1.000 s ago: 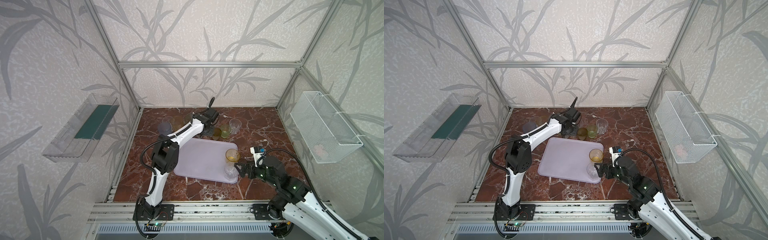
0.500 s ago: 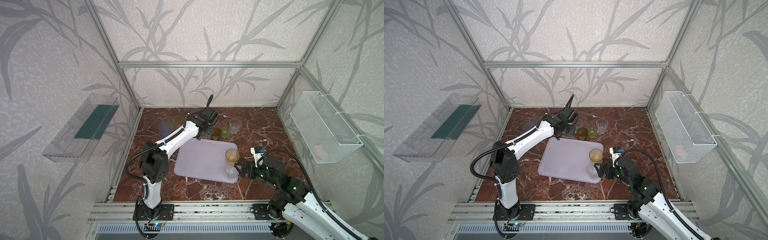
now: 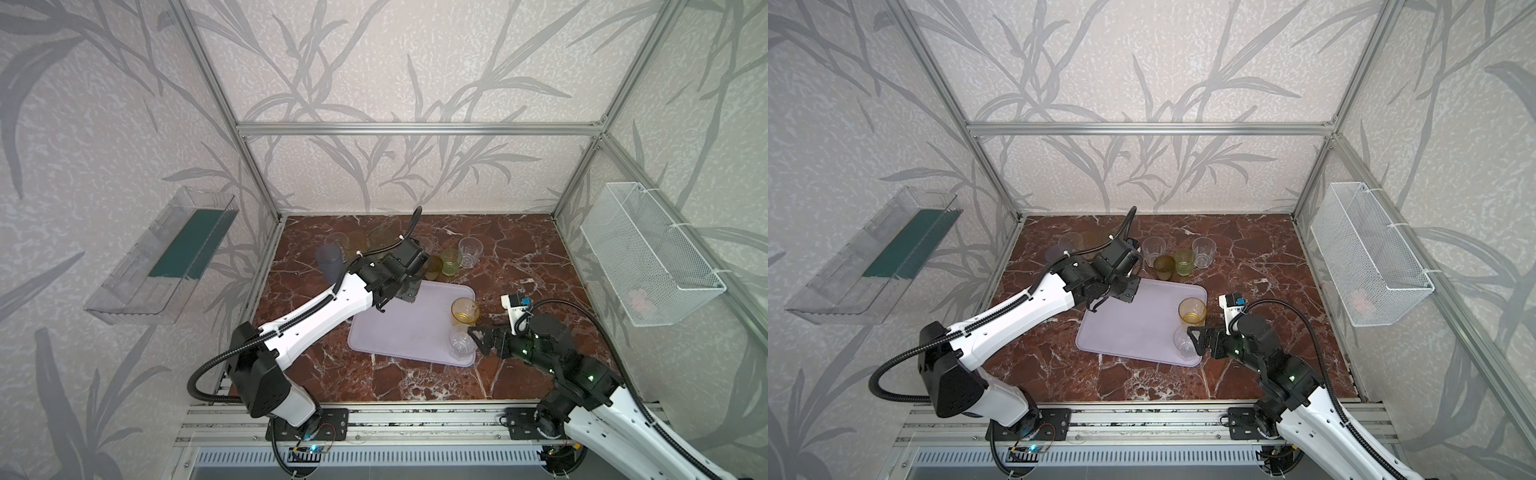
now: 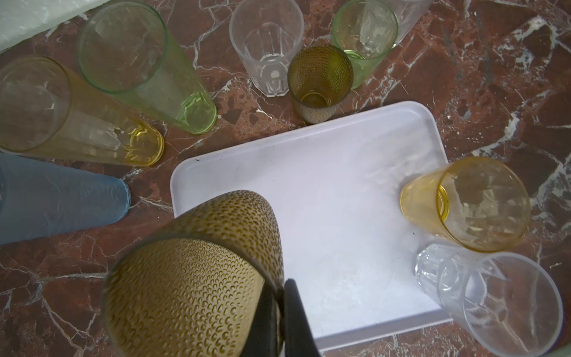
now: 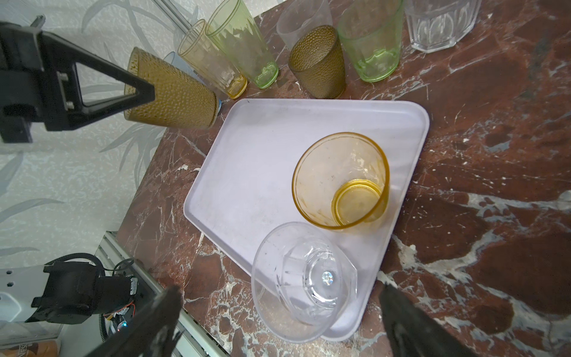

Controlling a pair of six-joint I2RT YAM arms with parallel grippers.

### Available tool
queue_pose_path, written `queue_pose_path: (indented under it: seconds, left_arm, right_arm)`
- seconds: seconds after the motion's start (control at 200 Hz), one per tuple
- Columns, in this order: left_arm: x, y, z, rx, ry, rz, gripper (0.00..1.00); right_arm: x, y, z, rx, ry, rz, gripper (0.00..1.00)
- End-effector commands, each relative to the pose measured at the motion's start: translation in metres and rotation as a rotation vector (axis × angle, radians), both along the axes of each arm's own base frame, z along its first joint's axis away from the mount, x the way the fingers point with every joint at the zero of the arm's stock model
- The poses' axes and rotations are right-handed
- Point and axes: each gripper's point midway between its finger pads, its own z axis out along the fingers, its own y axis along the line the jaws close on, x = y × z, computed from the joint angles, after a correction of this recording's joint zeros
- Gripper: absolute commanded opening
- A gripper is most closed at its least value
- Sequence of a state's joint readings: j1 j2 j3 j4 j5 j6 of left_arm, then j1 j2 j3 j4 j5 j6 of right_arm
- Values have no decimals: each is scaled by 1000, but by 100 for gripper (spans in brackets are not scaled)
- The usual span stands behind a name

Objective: Place the glasses into the tray
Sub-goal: Place the glass on the tray.

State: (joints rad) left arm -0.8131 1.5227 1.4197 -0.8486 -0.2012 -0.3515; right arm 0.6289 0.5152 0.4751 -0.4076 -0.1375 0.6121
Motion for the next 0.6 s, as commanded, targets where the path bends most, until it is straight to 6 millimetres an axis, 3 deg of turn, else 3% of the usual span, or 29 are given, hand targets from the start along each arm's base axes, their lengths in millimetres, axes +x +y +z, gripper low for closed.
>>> queue_pose_path:
  seconds: [0.0, 0.22, 0.405, 0.595]
  left_arm:
    - [-21, 2, 1, 3, 18, -9, 0]
    - [-52, -8, -8, 3, 46, -60, 0]
    - [-73, -31, -21, -74, 104, -118, 0]
    - [-80, -41, -39, -42, 137, -143, 0]
  right_arm:
    - [-1, 1, 6, 9, -19, 16, 99]
    - [-5, 3, 6, 20, -6, 32, 99]
    - [-9, 0, 1, 19, 15, 28, 99]
    - [-14, -1, 2, 37, 19, 34, 99]
